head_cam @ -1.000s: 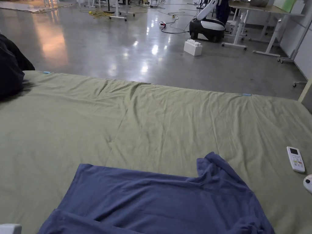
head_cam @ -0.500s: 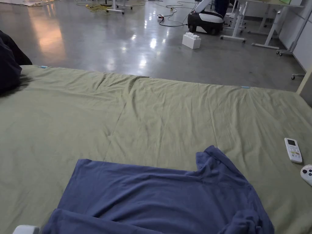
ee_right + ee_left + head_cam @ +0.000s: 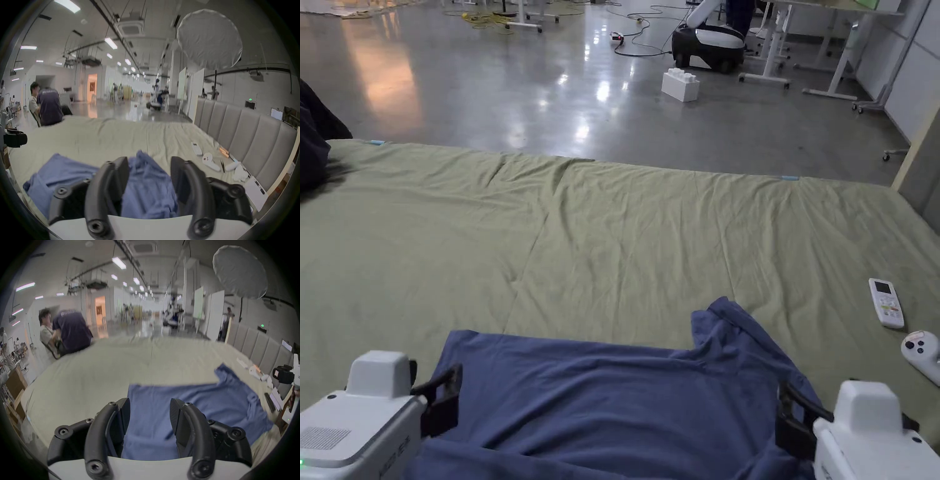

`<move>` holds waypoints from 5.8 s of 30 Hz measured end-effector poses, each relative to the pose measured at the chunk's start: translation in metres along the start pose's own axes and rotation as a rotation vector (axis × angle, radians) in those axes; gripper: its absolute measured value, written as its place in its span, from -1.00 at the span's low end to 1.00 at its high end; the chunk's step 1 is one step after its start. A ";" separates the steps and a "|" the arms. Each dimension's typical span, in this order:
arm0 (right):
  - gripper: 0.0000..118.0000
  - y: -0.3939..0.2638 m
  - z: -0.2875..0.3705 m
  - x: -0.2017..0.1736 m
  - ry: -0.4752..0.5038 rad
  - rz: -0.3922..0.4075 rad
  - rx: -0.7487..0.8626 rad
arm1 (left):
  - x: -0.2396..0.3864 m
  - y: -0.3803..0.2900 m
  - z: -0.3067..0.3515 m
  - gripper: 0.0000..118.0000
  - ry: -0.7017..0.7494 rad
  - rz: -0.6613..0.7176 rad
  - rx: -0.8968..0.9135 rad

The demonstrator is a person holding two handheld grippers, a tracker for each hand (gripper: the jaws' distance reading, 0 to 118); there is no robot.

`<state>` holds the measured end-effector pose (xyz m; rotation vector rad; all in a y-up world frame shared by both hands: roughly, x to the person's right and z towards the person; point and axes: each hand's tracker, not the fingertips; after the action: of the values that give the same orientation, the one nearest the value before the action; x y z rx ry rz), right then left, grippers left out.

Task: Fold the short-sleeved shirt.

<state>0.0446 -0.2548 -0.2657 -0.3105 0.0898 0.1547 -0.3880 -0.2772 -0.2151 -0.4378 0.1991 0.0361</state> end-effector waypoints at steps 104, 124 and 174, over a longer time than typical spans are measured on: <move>-0.93 -0.004 -0.044 0.079 0.102 -0.010 -0.374 | -0.080 0.011 -0.053 -0.90 -0.066 0.090 -0.226; -0.93 -0.143 0.010 0.061 0.057 0.046 -0.700 | -0.083 -0.121 -0.012 -0.90 -0.042 0.009 -0.541; -0.99 0.040 0.000 -0.055 -0.033 -0.016 0.285 | -0.018 0.033 0.029 -1.00 -0.057 0.035 0.060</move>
<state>-0.0162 -0.2248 -0.2710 -0.0248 0.0757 0.1294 -0.4027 -0.2344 -0.1997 -0.3735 0.1516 0.0765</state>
